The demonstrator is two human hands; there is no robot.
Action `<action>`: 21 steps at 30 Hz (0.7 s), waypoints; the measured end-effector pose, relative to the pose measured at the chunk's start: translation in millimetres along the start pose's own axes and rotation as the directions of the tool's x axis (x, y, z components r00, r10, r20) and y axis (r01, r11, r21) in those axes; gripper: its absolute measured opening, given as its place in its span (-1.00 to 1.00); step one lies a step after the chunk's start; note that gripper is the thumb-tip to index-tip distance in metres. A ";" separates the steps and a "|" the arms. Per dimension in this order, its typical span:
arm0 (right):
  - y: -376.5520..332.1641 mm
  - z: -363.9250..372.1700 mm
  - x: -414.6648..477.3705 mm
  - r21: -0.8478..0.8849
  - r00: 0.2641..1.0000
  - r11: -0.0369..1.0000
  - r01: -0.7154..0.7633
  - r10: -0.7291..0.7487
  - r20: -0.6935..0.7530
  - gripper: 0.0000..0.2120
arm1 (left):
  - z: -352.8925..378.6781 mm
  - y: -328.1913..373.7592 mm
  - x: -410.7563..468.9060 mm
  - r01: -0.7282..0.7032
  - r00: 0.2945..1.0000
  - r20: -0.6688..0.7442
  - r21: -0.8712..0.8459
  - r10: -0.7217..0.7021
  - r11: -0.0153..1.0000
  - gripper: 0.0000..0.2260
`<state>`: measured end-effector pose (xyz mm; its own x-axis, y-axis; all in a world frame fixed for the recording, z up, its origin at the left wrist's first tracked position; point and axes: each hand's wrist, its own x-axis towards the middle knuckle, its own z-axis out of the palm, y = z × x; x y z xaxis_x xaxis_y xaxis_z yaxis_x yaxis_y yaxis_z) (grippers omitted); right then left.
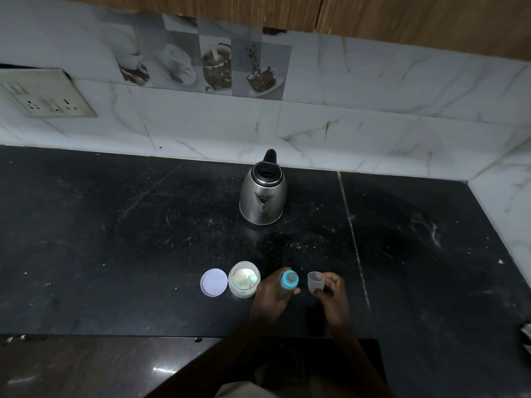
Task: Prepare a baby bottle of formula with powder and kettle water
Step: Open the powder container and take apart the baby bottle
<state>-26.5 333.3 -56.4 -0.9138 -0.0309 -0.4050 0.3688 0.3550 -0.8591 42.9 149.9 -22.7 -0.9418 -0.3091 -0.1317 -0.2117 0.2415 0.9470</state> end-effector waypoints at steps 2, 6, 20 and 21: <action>2.2 0.6 0.1 -0.065 0.999 0.997 0.035 -0.033 0.040 -0.32 | -0.3 1.8 -0.2 -0.004 1.000 -0.003 -0.003 0.004 1.000 -0.57; 0.5 7.7 0.3 -0.197 0.993 0.974 0.113 -0.104 0.057 -0.18 | -0.8 3.1 1.2 0.005 1.000 0.003 -0.005 -0.005 1.000 -0.60; -4.0 20.0 0.0 -0.446 0.951 0.848 0.287 -0.307 0.029 -0.07 | -2.1 2.7 1.3 -0.004 1.000 0.023 -0.016 0.004 1.000 -0.44; -12.3 20.8 -5.4 -0.421 0.947 0.863 0.279 -0.321 -0.031 -0.10 | -1.9 3.1 1.5 -0.006 1.000 0.021 -0.013 0.006 1.000 -0.45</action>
<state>-22.6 309.7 -50.2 -0.9886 -0.1143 -0.0979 -0.0083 0.6907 -0.7231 41.4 148.5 -19.5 -0.9485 -0.2879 -0.1319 -0.2025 0.2314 0.9515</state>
